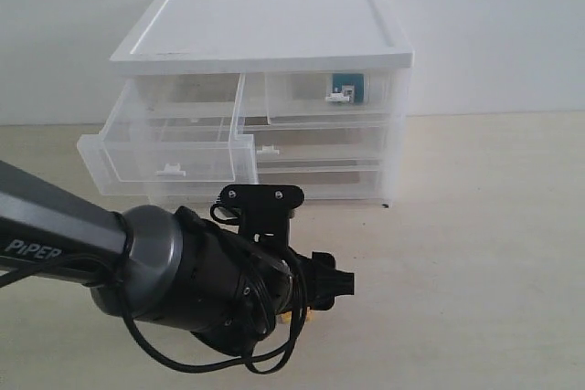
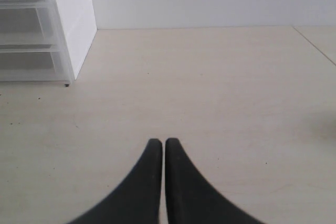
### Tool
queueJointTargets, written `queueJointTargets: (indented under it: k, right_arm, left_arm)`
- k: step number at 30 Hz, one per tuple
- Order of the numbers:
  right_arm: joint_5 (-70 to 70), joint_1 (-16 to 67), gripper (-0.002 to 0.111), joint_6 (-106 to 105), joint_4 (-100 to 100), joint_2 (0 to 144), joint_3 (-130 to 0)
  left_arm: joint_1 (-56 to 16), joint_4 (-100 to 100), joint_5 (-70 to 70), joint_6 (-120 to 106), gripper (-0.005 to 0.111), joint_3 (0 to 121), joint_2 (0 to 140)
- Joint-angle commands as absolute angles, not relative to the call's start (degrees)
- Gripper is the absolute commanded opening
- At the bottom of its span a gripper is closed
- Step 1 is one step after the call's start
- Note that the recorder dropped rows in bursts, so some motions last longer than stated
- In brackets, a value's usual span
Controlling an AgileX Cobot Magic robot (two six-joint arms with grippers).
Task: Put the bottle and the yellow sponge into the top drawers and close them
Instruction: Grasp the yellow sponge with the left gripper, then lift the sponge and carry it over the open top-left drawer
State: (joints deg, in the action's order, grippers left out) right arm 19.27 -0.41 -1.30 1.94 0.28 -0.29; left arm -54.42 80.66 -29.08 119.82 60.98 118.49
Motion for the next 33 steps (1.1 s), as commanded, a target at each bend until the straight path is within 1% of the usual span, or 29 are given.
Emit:
queueJointTargets:
  k: [1, 4, 5, 9, 15, 19, 26, 33]
  right_arm:
    - [19.0, -0.6, 0.0, -1.4, 1.9, 0.0, 0.0]
    - [19.0, -0.6, 0.0, -1.4, 1.9, 0.0, 0.0]
    - [19.0, -0.6, 0.0, -1.4, 1.9, 0.0, 0.0]
    - [19.0, -0.6, 0.0, -1.4, 1.9, 0.0, 0.0]
    - [19.0, -0.6, 0.0, -1.4, 1.9, 0.0, 0.0]
    - [19.0, -0.6, 0.0, -1.4, 1.9, 0.0, 0.0]
    - [19.0, -0.6, 0.0, -1.4, 1.9, 0.0, 0.0]
    - [19.0, -0.6, 0.0, -1.4, 1.9, 0.0, 0.0]
  left_arm:
    - [-54.3, 81.0, -30.0, 120.0, 0.051, 61.3, 118.6]
    - [-54.3, 82.2, -30.0, 120.0, 0.016, 61.3, 118.6]
    - [-54.3, 82.4, -29.9, 120.0, 0.006, 61.3, 118.6]
    - [-54.3, 83.1, -29.4, 119.9, 0.004, 61.3, 118.6]
    - [-55.3, 83.0, -22.0, 117.5, 0.004, 61.3, 117.2]
    - [-57.6, 83.0, -21.7, 114.1, 0.004, 61.3, 115.1]
    - [-61.6, 83.0, -17.2, 106.5, 0.004, 61.3, 110.2]
    - [-62.3, 83.0, -4.9, 97.1, 0.004, 61.2, 104.2]
